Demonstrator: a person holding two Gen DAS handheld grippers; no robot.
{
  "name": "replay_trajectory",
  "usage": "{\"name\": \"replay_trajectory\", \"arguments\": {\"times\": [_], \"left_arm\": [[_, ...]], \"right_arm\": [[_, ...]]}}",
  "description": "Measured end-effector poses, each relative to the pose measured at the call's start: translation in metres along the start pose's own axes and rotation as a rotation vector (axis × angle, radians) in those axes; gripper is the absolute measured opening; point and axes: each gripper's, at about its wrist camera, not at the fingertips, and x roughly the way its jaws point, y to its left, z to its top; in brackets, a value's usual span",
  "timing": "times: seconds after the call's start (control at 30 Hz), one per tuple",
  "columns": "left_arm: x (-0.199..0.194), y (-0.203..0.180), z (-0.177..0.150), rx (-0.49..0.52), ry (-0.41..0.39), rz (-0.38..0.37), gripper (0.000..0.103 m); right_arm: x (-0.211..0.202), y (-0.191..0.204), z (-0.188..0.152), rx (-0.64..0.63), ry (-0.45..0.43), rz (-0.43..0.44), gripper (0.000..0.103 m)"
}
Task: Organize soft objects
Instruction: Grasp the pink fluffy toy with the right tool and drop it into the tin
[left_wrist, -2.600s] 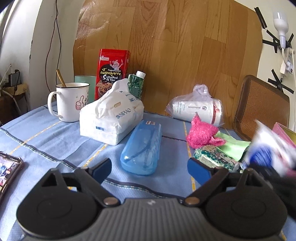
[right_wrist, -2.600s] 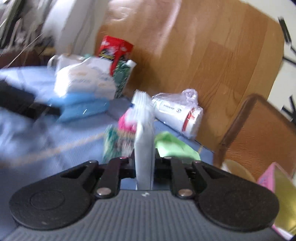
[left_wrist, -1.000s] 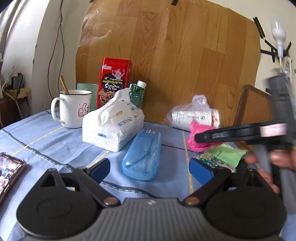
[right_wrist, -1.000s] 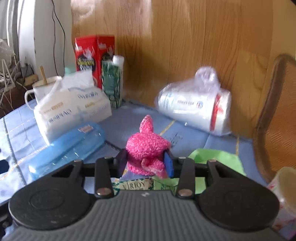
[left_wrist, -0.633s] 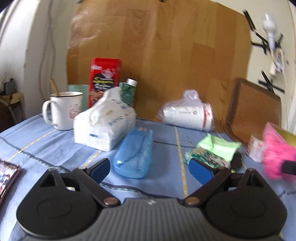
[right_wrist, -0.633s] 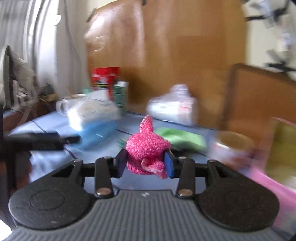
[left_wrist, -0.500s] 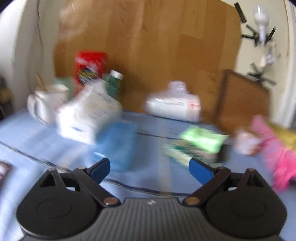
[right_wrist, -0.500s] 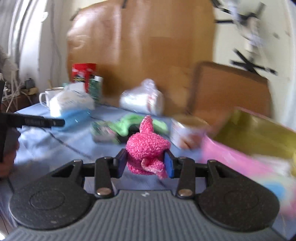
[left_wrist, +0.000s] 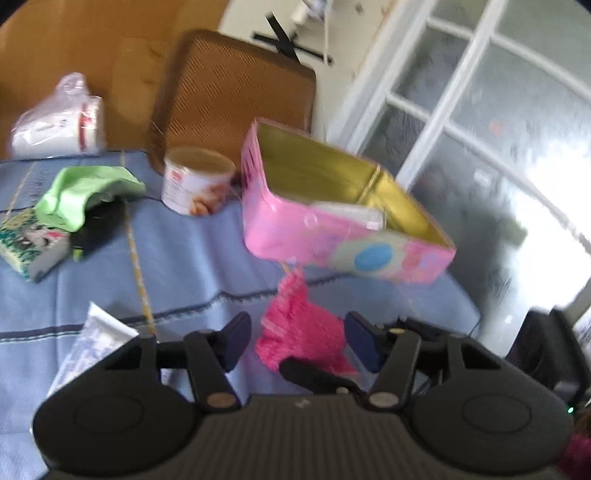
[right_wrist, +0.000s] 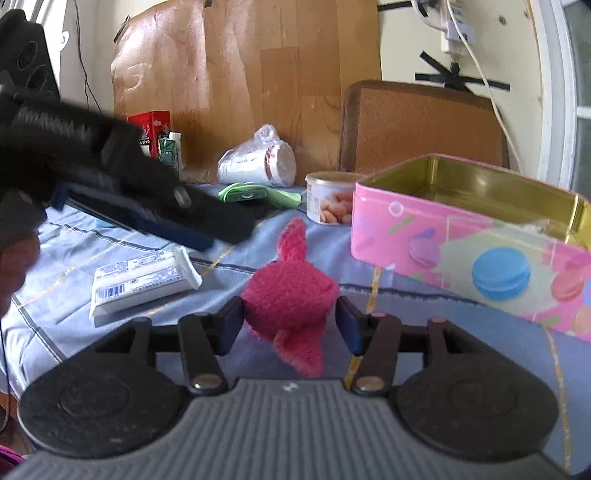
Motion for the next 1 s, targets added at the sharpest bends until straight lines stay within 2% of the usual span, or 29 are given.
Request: {"name": "replay_trajectory", "arguments": {"times": [0.03,0.1,0.13,0.2,0.33,0.47,0.6,0.67,0.77,0.83,0.87,0.93,1.0], "left_arm": [[0.007,-0.002,-0.002,0.000,0.027,0.005,0.046],[0.019,0.001,-0.003,-0.028,0.072,-0.024,0.043],[0.022,0.001,-0.003,-0.040,0.074,-0.032,0.043],[0.023,-0.002,0.002,-0.027,0.064,-0.034,0.043],[0.018,-0.019,0.026,0.023,-0.004,-0.050,0.043],[0.019,-0.040,0.060,0.075,-0.089,-0.047,0.043],[0.042,-0.051,0.089,0.096,-0.131,-0.015,0.047],[0.053,-0.053,0.094,0.093,-0.140,0.033,0.054],[0.059,-0.045,0.095,0.057,-0.150,0.088,0.057],[0.053,-0.036,0.089,0.033,-0.155,0.086,0.057],[0.046,-0.031,0.086,0.030,-0.164,0.094,0.059],[0.026,-0.018,0.076,0.030,-0.206,0.132,0.065],[0.004,0.001,0.066,0.005,-0.245,0.171,0.066]], "right_arm": [[0.001,-0.001,-0.001,0.008,0.008,0.011,0.057],[0.005,-0.001,-0.005,0.005,0.045,0.019,0.055],[0.007,0.000,-0.008,0.005,0.063,0.024,0.045],[0.004,0.000,-0.011,0.000,0.040,0.005,0.043],[-0.006,-0.012,0.000,0.044,-0.052,-0.019,0.043],[-0.012,-0.026,0.026,0.037,-0.157,-0.084,0.043],[-0.004,-0.050,0.049,0.064,-0.215,-0.154,0.044],[0.005,-0.064,0.057,0.094,-0.220,-0.193,0.044],[0.023,-0.083,0.064,0.108,-0.189,-0.303,0.048],[0.030,-0.094,0.063,0.121,-0.173,-0.388,0.064],[0.029,-0.099,0.062,0.140,-0.177,-0.410,0.069],[0.020,-0.106,0.057,0.189,-0.210,-0.429,0.087],[0.014,-0.106,0.054,0.201,-0.236,-0.450,0.088]]}}
